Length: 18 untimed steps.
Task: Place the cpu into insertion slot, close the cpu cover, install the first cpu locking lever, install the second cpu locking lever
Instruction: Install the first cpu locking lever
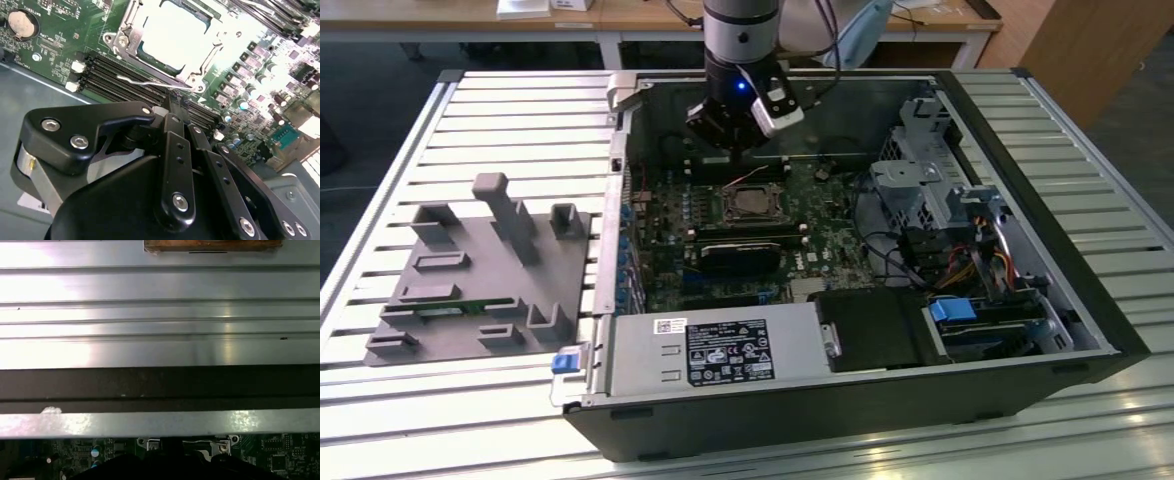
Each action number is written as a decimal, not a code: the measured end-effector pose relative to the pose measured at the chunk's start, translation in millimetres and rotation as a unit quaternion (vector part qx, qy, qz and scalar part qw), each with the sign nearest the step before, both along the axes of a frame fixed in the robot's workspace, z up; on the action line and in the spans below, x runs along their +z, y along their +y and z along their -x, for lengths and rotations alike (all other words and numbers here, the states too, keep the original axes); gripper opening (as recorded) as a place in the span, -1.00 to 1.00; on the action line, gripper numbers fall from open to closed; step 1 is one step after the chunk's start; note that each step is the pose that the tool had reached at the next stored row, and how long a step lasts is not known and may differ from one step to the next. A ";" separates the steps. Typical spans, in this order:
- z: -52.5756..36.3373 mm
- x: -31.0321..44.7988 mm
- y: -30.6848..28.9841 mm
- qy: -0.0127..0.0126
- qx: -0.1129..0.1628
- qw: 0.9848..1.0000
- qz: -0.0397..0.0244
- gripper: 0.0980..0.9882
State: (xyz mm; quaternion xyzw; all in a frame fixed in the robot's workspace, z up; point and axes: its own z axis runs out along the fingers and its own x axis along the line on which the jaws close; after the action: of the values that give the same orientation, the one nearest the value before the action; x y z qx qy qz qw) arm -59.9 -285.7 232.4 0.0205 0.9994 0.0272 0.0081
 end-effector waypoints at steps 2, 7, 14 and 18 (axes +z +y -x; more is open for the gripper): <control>-2.4 -1.0 0.1 0.000 0.000 1.000 0.000 -0.98; -6.0 -2.8 0.6 0.000 0.000 1.000 0.000 -0.98; -7.0 -4.5 0.6 0.000 0.000 1.000 0.000 -0.98; -7.0 -5.2 0.6 0.000 0.000 1.000 0.000 -0.98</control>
State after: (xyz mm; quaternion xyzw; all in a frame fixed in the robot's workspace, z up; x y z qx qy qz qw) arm -52.9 -285.1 227.2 0.0205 0.9994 0.0272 0.0081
